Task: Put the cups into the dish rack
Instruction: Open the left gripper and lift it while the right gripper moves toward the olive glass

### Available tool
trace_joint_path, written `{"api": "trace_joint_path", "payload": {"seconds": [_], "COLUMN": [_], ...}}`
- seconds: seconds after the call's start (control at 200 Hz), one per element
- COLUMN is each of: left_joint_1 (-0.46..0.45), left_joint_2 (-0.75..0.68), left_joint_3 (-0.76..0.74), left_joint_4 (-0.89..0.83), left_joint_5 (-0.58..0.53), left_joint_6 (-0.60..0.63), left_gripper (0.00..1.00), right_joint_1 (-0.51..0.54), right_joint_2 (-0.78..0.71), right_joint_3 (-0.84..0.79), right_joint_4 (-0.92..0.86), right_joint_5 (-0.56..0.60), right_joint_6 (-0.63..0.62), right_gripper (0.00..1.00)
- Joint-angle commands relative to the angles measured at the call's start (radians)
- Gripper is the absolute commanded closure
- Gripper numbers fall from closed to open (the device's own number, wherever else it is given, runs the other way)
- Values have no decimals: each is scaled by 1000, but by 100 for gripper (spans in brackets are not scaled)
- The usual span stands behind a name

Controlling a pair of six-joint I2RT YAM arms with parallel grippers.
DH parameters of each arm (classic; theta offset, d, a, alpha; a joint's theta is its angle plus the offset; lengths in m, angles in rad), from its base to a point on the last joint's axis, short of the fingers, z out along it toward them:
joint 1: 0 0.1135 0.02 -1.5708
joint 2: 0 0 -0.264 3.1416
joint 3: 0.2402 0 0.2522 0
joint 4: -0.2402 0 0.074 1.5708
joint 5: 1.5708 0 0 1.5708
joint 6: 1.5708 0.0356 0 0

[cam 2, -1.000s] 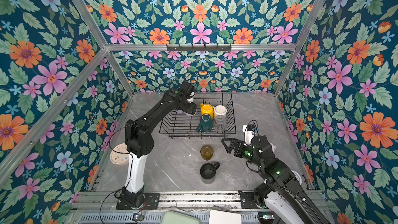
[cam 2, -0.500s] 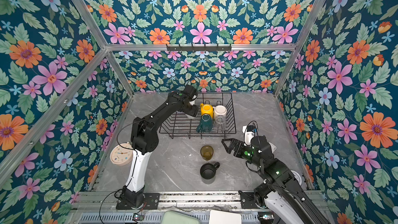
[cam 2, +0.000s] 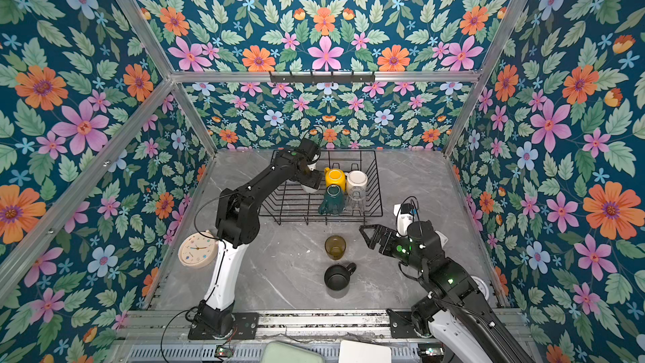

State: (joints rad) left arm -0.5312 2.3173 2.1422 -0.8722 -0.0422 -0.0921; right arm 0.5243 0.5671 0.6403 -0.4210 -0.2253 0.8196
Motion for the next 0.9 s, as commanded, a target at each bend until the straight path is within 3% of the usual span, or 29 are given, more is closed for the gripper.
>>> {"api": "trace_joint_path", "payload": {"seconds": [0.0, 0.095, 0.38, 0.895], "left_joint_1": [1, 1, 1, 2], "left_joint_2": [2, 1, -7, -44], "left_joint_3": [6, 8, 8, -10], "left_joint_4": [12, 11, 15, 19], "left_joint_5": [-15, -31, -29, -4], "left_joint_6": [-9, -9, -8, -6], "left_gripper": [52, 39, 18, 7], "right_joint_1": [1, 1, 1, 0], "right_joint_2": [0, 0, 14, 76], "right_joint_3": [-1, -1, 6, 58], "right_joint_4": [16, 16, 15, -48], "right_joint_5": [7, 9, 9, 10], "right_joint_6": [4, 4, 3, -31], "right_gripper": [1, 1, 1, 3]}}
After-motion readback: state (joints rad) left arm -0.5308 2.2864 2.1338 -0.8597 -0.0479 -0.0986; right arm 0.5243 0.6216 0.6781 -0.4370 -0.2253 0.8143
